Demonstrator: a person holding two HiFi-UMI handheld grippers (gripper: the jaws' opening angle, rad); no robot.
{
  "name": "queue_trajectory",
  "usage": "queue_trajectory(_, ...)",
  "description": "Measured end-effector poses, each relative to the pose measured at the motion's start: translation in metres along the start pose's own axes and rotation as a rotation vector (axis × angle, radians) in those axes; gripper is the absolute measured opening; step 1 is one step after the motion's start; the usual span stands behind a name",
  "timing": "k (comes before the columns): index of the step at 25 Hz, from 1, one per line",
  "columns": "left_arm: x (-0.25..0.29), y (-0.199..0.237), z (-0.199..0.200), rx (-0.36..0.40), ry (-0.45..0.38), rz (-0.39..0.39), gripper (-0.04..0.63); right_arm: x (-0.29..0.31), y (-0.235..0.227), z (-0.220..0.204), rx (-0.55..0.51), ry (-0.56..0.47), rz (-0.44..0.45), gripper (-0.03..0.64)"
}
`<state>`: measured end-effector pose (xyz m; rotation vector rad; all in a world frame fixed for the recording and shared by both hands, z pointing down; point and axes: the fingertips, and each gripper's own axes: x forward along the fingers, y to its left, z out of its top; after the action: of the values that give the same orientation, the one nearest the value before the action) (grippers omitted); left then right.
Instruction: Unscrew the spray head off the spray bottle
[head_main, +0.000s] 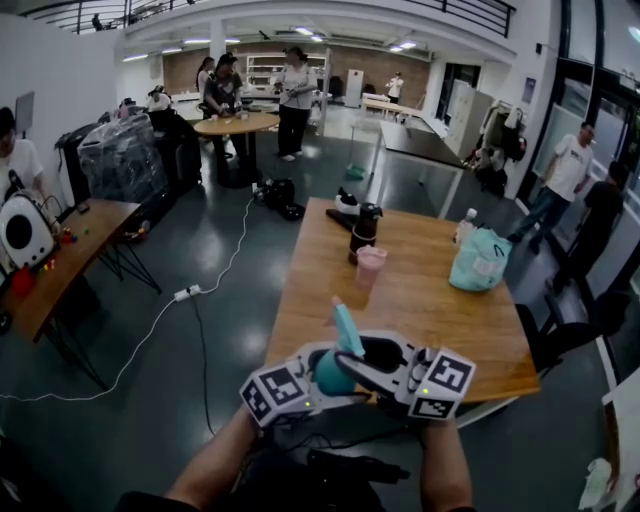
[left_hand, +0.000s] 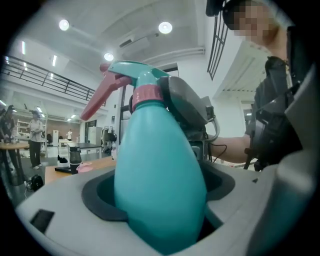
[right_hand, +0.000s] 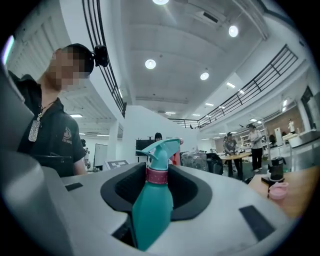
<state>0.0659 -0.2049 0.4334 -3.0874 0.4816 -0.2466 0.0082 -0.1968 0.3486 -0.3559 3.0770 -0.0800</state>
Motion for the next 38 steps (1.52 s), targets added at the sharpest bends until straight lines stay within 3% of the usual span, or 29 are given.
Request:
queue_trajectory(6, -0.008, 0.022, 0.01, -0.003, -0.033, 0.127, 0.433, -0.002, -0.004, 0.014, -0.031, -0.022, -0.153, 0.178)
queue_trajectory(9, -0.008, 0.036, 0.007, 0.012, -0.008, 0.209, 0.433, -0.004, -0.012, 0.016, -0.031, -0.021, -0.258, 0.178)
queue_trajectory(15, -0.003, 0.048, -0.004, 0.05, 0.07, 0.305, 0.433, 0.005, -0.02, 0.005, -0.003, 0.008, -0.384, 0.178)
queue_trajectory(22, -0.002, 0.046, -0.01, 0.072, 0.117, 0.326, 0.433, 0.008, -0.024, -0.001, -0.016, 0.034, -0.453, 0.176)
queue_trajectory(25, 0.0, 0.043, -0.011, 0.068, 0.118, 0.302, 0.433, 0.005, -0.026, -0.003, -0.036, 0.052, -0.443, 0.144)
queue_trajectory(32, 0.003, 0.028, -0.005, 0.049, 0.081, 0.181, 0.433, 0.0, -0.02, 0.001, 0.018, 0.012, -0.3, 0.14)
queue_trajectory(38, 0.004, 0.024, -0.005, 0.051, 0.081, 0.149, 0.433, -0.005, -0.021, 0.011, 0.059, -0.039, -0.249, 0.14)
